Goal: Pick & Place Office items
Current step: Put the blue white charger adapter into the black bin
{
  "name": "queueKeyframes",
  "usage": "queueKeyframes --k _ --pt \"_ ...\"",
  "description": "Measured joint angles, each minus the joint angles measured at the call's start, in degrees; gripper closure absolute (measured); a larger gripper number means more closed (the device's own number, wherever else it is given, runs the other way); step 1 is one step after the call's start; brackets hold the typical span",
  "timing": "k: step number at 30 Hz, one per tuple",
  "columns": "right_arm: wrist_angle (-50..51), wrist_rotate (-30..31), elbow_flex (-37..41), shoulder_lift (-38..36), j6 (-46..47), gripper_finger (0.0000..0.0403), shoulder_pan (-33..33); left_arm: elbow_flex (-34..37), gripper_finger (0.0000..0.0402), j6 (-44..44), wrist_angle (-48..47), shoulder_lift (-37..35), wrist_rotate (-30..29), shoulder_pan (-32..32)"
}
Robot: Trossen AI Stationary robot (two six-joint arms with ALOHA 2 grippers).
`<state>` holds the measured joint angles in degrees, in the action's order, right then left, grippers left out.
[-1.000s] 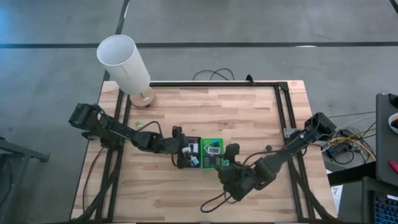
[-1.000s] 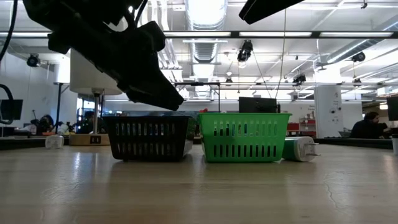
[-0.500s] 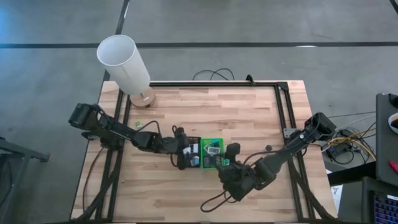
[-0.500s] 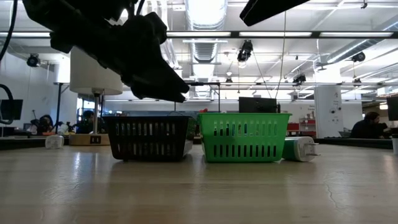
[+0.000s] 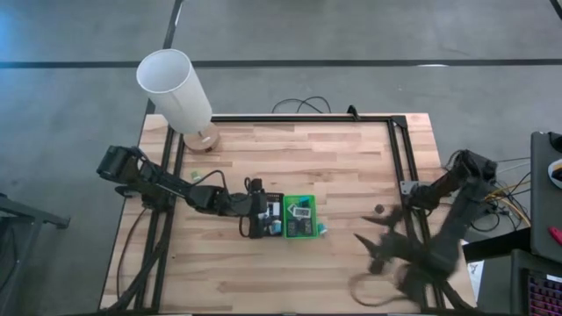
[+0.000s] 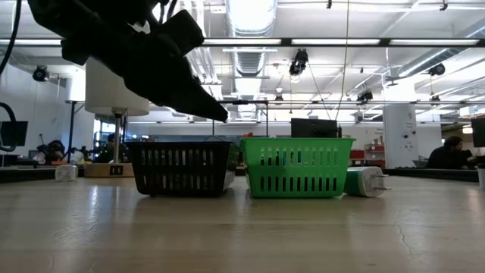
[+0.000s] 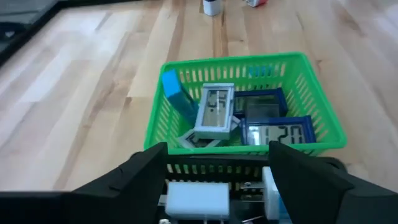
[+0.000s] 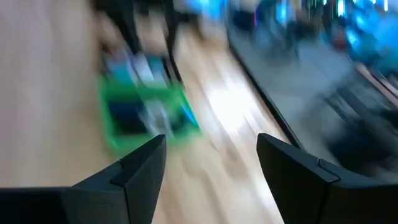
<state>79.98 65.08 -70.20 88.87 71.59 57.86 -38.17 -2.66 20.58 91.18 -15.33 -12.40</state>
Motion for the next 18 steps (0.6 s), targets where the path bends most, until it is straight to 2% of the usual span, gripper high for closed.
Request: queueKeyframes --k 3,5,14,18 --pt "-3.91 9.99 8.16 -1.91 13.67 0.0154 6.8 0.0 0.0117 0.37 0.42 -0.01 -1.36 0.02" --pt "-9.44 12.72 12.96 -1.67 17.23 0.0154 7.16 0.0 0.0117 -0.13 0.43 -0.04 -1.42 0.02" --pt "-31.82 11.14 25.08 3.77 8.14 0.0154 -3.05 0.04 0.0117 -4.38 0.43 -0.04 -1.5 0.02" --pt "-37.11 6.55 28.41 3.05 7.49 0.0154 -4.07 0.04 0.0117 -4.67 0.42 -0.04 -1.53 -0.04"
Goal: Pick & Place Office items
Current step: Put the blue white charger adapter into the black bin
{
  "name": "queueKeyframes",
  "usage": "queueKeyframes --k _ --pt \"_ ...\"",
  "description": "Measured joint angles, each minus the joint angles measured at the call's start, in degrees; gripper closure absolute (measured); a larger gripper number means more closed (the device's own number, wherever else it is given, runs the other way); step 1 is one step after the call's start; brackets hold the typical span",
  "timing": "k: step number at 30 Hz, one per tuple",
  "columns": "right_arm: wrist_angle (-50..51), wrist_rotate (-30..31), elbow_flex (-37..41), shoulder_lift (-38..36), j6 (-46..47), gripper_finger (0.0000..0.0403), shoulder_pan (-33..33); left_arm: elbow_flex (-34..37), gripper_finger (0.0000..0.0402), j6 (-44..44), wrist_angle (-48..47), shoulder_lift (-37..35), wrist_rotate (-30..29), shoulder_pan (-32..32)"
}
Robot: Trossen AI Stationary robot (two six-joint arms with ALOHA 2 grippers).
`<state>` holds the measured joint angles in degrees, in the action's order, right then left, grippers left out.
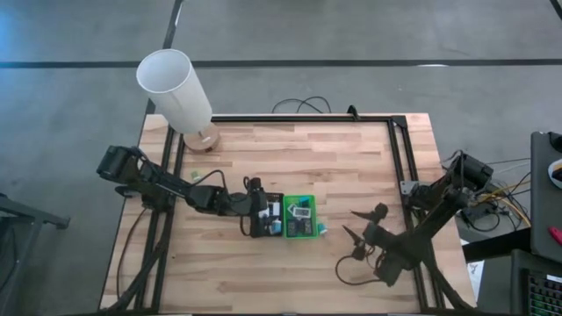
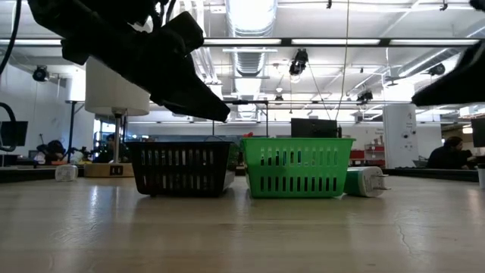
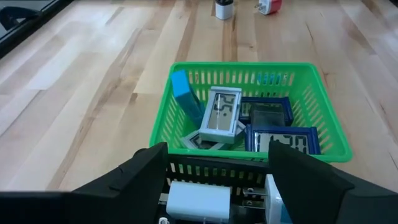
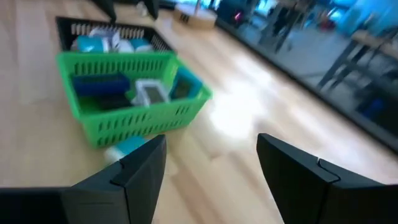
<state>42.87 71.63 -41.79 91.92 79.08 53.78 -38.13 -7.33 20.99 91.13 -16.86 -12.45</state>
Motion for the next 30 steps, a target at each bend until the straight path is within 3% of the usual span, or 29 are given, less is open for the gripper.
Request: queueKeyframes --k 5,13,16,18,22,30 --pt "-15.68 -5.37 7.38 -5.41 -6.55 0.0156 0.21 0.0 0.0117 -0.17 0.0 0.0 0.0 0.0" --pt "-68.31 -21.85 25.93 -15.26 -35.2 0.0166 -5.92 0.0 0.0117 0.44 0.0 0.0 0.02 0.0" --pt "-81.41 -30.55 29.31 -15.69 -42.13 0.017 -10.48 0.0 0.0117 0.74 0.0 0.0 0.02 0.0" --pt "-82.39 -35.25 29.44 -15.18 -42.37 0.0172 -13.34 0.0 0.0117 0.95 -0.02 0.0 0.04 0.0" --pt "-74.72 -40.05 26.1 -11.42 -38.61 0.0174 -16.58 0.0 0.0117 0.94 -0.34 0.0 0.13 0.0" --pt "-69.96 -40.71 19.94 -1.4 -36.68 0.0174 -17.92 0.02 0.0117 0.3 -2.13 0.0 0.2 0.0"
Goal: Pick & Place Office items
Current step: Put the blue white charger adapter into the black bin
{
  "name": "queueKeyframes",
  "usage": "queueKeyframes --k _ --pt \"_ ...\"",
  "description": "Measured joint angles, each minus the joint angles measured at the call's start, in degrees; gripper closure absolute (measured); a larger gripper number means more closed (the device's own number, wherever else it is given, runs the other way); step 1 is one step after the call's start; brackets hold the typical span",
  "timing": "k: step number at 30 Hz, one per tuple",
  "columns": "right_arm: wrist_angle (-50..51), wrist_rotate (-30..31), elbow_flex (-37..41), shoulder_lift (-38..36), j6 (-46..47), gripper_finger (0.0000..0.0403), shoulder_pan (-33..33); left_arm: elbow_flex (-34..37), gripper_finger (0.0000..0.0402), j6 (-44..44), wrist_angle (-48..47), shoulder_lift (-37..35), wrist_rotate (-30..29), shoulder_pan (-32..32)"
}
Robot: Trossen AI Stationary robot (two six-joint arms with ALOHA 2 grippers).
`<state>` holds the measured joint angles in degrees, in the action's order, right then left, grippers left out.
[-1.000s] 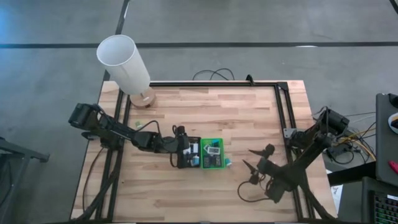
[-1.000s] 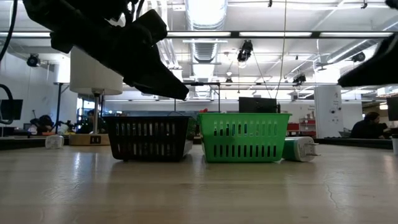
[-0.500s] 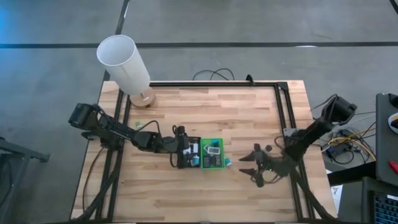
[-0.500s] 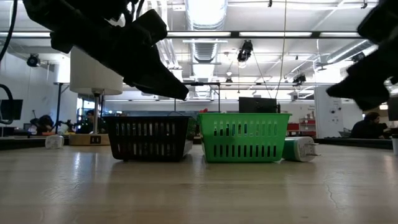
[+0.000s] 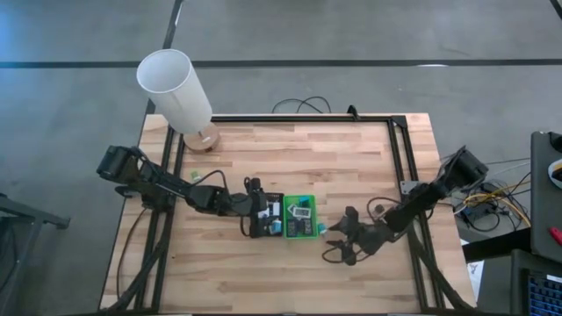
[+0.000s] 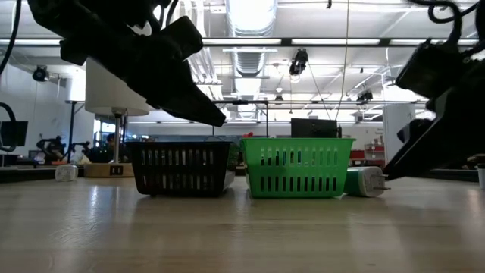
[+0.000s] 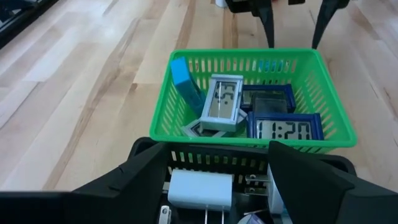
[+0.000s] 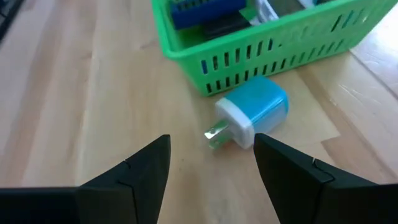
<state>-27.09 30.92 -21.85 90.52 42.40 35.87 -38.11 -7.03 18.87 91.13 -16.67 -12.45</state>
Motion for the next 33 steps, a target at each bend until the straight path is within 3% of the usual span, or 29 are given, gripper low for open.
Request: queueKeyframes --k 15,33 --pt "-0.35 1.21 -4.9 9.48 0.76 0.0174 -4.13 0.0 0.0117 -0.46 -1.35 0.0 0.17 -0.02" --pt "3.55 4.0 -4.87 8.94 1.13 0.0175 -5.52 0.9 0.0117 -0.94 -1.83 0.0 0.15 -0.02"
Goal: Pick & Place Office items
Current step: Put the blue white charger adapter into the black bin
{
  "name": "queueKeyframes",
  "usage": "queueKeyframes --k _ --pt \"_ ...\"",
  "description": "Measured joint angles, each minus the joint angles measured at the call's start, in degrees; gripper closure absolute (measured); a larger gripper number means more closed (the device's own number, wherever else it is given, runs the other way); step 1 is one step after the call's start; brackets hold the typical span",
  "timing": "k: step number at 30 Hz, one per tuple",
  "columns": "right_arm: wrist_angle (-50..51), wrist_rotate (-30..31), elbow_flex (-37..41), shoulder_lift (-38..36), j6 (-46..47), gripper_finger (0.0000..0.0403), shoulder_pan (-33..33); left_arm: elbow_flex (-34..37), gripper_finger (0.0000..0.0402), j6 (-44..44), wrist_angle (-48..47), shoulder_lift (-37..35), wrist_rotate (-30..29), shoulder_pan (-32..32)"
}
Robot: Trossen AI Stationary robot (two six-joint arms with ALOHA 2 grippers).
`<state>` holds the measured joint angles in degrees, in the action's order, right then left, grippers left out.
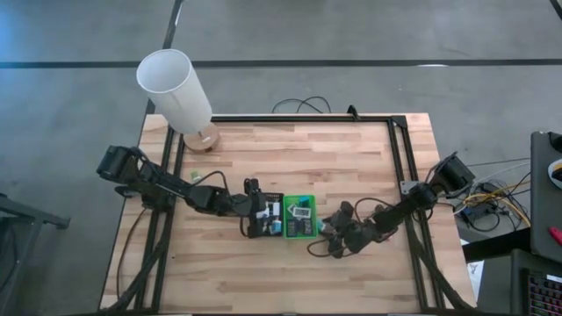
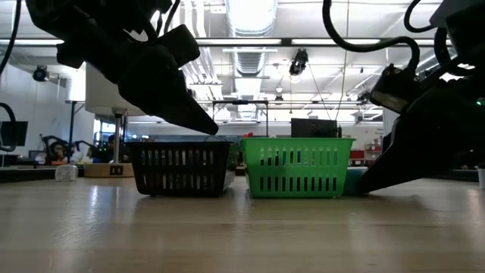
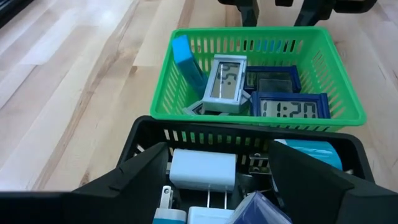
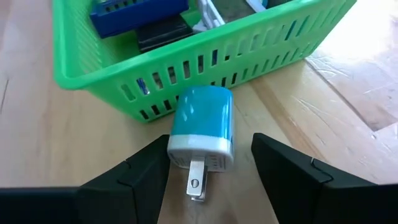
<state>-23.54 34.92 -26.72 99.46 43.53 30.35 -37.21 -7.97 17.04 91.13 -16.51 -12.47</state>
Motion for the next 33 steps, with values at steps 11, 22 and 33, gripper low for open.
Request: queueKeyframes --k 11,22,33 --pt "1.09 1.51 0.09 0.0 0.92 0.0183 -0.05 0.0 0.0117 -0.65 0.02 0.02 -0.02 0.0" --pt "1.38 2.8 -0.01 0.04 -0.38 0.0287 -0.09 0.0 0.0117 -0.85 0.02 0.02 -0.03 0.01" --pt "1.48 3.23 -0.92 0.17 -3.48 0.0382 -0.14 0.0 0.0117 -0.85 0.04 0.07 -0.13 0.0"
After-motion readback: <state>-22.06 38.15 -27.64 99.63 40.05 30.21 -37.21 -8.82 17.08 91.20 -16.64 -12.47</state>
